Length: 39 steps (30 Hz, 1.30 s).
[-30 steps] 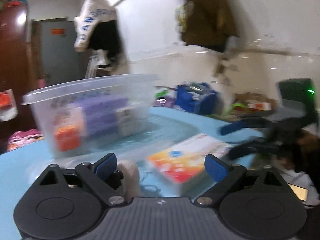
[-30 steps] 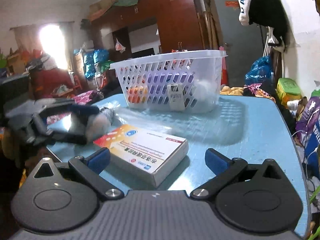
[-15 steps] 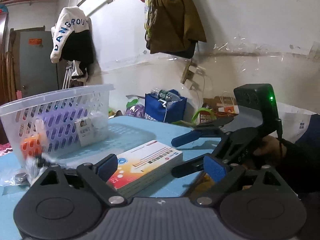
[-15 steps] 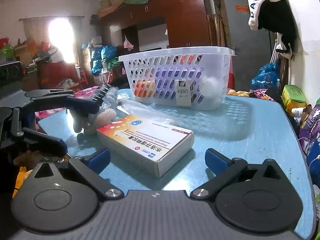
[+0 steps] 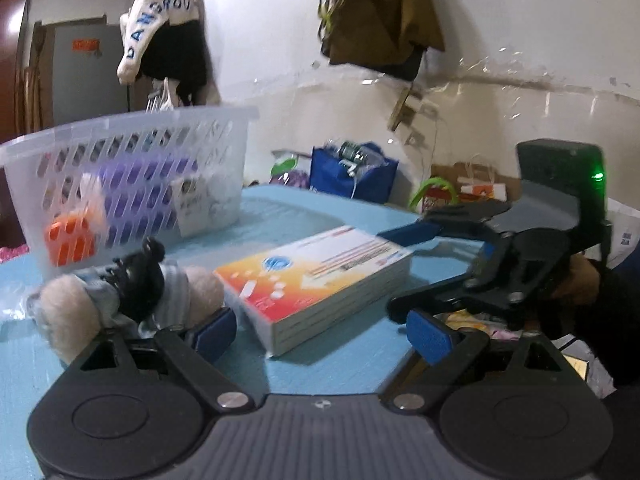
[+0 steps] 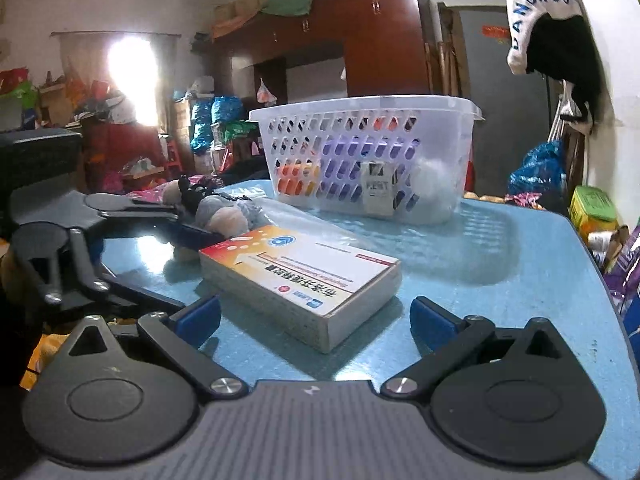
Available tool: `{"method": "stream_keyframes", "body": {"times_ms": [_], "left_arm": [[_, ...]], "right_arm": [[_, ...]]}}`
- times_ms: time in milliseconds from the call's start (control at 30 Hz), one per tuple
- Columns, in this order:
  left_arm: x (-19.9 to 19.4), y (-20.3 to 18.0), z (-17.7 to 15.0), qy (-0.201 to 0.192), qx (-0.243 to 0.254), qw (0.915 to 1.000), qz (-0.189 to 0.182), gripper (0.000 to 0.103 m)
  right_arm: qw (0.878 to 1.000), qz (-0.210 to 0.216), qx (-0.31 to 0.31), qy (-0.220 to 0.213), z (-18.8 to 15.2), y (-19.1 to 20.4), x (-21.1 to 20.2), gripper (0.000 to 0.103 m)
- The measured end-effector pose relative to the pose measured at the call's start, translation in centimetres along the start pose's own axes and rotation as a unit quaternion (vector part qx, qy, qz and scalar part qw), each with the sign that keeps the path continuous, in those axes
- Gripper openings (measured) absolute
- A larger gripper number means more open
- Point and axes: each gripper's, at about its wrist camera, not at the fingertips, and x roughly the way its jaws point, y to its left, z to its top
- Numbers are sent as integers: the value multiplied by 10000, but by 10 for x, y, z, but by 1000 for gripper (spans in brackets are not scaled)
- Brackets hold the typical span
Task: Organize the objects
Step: 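Move the left gripper to the white medicine box and close on it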
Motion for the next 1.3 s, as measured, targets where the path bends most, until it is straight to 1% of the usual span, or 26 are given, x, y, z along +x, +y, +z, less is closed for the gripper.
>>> {"method": "stream_keyframes", "body": {"times_ms": [67,133,200,267,367,433,500,567,667,800,900,1167,1300], "left_arm": [[3,2,2,-11,-17,10000,-37,93],[3,4,5,-36,-53,9999,-100,93],[3,7,8,-58,19,9999,-111,92],[2,13,7,-73,-43,9999,-125,89],[0,20,7,-122,-155,9994,-267,88],[1,20,9,-84,-156,9993,-328,88],[3,18,11,-8,-71,9995,-316,87],[5,18,13,32,-53,9996,-281,87],[7,17,14,46,-57,9995,-293,87],[7,17,14,30,-72,9996,-267,86],[6,17,13,6,-81,9996,-276,82],[5,16,9,-24,69,9998,-201,63],[5,15,7,-25,82,9997,-206,62]], "right_arm": [[9999,-37,-96,-18,0,0,1,100],[9998,-31,-183,-57,1,-2,1,100],[9997,4,-211,-135,2,-6,1,100],[9998,118,-126,-115,4,-13,0,100],[9994,286,-99,-138,8,-18,0,98],[9994,327,-87,-61,13,-17,4,98],[9992,350,-172,74,17,-14,11,98],[9990,212,-353,143,18,-9,16,99],[9991,267,-249,202,18,-12,18,101],[9994,295,-117,124,16,-15,17,99],[9992,222,-326,45,14,-11,14,98],[9988,228,-423,63,11,-15,2,93],[9988,168,-464,57,10,-13,0,92]]}}
